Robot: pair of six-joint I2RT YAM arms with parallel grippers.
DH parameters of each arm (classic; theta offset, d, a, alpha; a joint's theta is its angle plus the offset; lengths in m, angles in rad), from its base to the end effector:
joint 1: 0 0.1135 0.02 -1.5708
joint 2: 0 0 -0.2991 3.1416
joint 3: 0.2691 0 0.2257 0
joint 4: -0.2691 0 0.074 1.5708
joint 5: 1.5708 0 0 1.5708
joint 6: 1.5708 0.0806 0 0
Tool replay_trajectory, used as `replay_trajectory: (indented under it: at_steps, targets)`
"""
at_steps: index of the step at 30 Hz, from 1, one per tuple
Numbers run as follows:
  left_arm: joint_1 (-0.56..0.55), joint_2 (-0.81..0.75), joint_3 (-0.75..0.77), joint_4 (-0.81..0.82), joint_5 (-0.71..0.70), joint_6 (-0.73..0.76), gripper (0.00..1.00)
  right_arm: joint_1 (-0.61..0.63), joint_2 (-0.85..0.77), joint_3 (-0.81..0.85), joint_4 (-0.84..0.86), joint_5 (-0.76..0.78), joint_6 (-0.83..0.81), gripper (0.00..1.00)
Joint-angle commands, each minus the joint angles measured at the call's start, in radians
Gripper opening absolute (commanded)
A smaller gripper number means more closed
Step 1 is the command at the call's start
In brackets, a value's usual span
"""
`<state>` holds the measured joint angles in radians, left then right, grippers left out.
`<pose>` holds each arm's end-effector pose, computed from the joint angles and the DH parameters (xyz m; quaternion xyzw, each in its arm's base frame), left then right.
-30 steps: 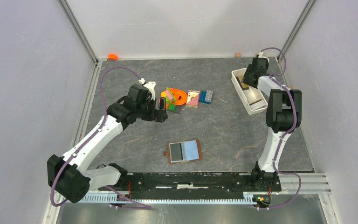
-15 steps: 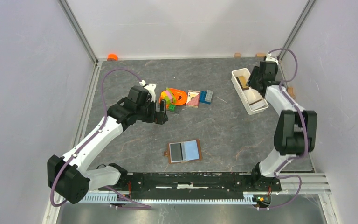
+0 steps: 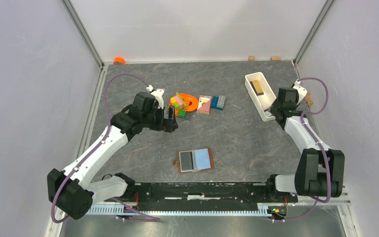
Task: Put the credit cards into the card holder
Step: Move the storage box to the center of the board.
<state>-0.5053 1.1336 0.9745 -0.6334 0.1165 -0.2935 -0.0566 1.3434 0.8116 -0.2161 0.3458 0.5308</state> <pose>0.1931 -0.1175 0.2995 0.1196 0.9162 -0.1969 0.3280 0.2784 -0.0431 0.2444 0.3272 0.8443 -0.0607 0.4200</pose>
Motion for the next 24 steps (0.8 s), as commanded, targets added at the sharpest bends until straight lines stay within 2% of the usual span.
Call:
replay_trajectory:
  at_steps: [1, 8, 11, 24]
  targets:
    - [0.002, -0.036, -0.011, 0.033, 0.030, 0.025, 1.00, -0.041, -0.015, -0.010, 0.037, 0.008, 0.024, 0.49]
    - [0.002, -0.043, -0.016, 0.032, 0.028, 0.025, 1.00, -0.077, -0.004, -0.059, 0.078, 0.026, 0.037, 0.48]
    - [0.002, -0.043, -0.016, 0.033, 0.031, 0.025, 1.00, -0.110, 0.024, -0.065, 0.103, 0.021, 0.036, 0.44]
    - [0.002, -0.027, -0.016, 0.032, 0.028, 0.025, 1.00, -0.155, 0.120, -0.001, 0.128, -0.063, 0.002, 0.39]
